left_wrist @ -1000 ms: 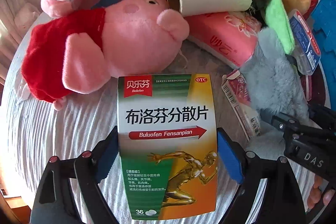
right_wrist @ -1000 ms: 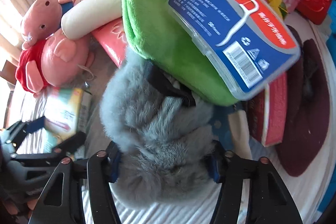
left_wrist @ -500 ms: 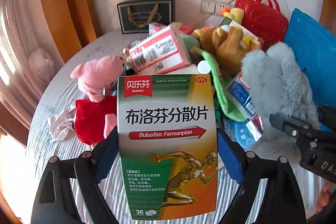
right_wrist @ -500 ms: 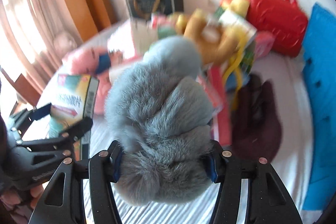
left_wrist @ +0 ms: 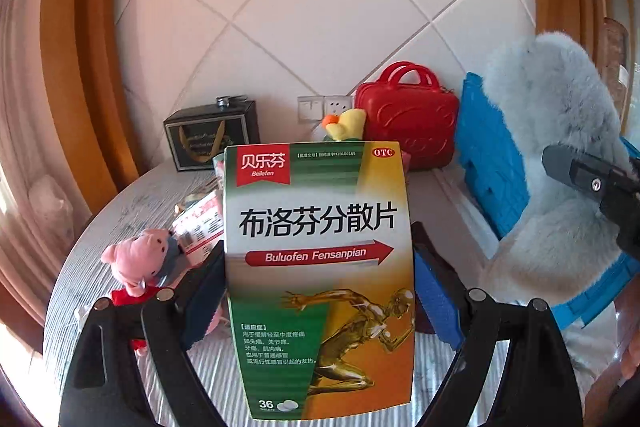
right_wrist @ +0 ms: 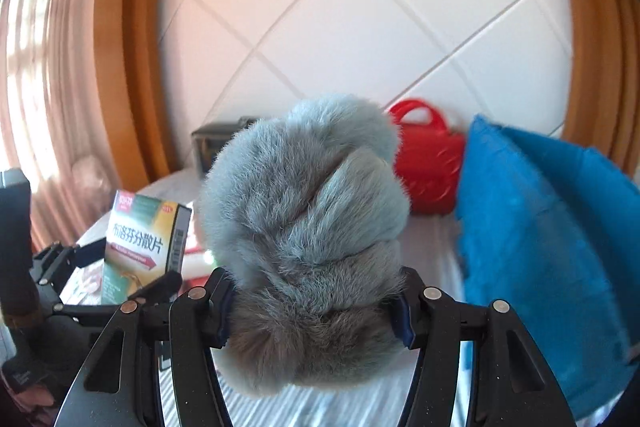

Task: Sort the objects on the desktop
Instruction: 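Lift both held items and carry them over the blue crate, then open both tools to drop the box and plush into the crate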

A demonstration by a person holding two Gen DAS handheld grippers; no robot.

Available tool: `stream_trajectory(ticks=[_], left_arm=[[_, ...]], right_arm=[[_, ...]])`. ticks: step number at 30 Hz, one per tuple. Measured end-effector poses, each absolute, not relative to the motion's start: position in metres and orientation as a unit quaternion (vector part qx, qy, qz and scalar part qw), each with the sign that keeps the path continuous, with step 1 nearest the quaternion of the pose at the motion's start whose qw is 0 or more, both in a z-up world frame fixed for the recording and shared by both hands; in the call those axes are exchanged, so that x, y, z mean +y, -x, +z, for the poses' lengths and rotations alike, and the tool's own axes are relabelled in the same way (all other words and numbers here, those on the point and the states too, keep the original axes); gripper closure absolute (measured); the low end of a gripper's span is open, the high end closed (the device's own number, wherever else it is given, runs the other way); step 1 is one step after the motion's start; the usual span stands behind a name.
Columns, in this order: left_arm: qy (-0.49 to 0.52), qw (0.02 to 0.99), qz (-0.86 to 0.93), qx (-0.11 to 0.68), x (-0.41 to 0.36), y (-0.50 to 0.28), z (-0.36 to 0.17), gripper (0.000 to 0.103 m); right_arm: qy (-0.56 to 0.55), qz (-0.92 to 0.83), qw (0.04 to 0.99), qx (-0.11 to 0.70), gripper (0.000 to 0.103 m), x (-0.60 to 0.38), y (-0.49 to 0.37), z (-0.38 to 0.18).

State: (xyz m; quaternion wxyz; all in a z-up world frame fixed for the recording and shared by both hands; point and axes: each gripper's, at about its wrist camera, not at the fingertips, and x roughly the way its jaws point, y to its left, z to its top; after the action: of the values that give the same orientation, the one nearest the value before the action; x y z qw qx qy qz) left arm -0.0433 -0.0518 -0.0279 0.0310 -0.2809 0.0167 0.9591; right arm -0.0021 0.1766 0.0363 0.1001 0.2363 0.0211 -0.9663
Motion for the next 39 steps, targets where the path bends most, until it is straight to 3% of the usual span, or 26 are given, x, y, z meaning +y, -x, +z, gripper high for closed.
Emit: stream_trajectory(ticks=[14,22,31,36,39], left_arm=[[0.195,0.145,0.969,0.052,0.137,0.051,0.053,0.016],[0.195,0.213,0.956,0.056,0.263,0.063,0.088,0.016],[0.282,0.233,0.926,0.091,0.361,0.081,0.072,0.015],[0.316,0.229,0.915,0.103,0.381,0.086,0.052,0.015],[0.328,0.231,0.911,0.099,0.383,0.089,0.047,0.015]], right_arm=[[-0.12,-0.99,-0.067,-0.005,0.044,0.354,-0.05,0.109],[-0.123,-0.983,-0.138,-0.011,0.044,0.452,-0.055,0.12],[-0.189,-0.964,-0.184,-0.019,0.045,0.531,-0.041,0.086],[-0.22,-0.954,-0.203,-0.021,0.058,0.557,-0.033,0.07],[-0.23,-0.951,-0.204,-0.03,0.059,0.567,-0.031,0.065]])
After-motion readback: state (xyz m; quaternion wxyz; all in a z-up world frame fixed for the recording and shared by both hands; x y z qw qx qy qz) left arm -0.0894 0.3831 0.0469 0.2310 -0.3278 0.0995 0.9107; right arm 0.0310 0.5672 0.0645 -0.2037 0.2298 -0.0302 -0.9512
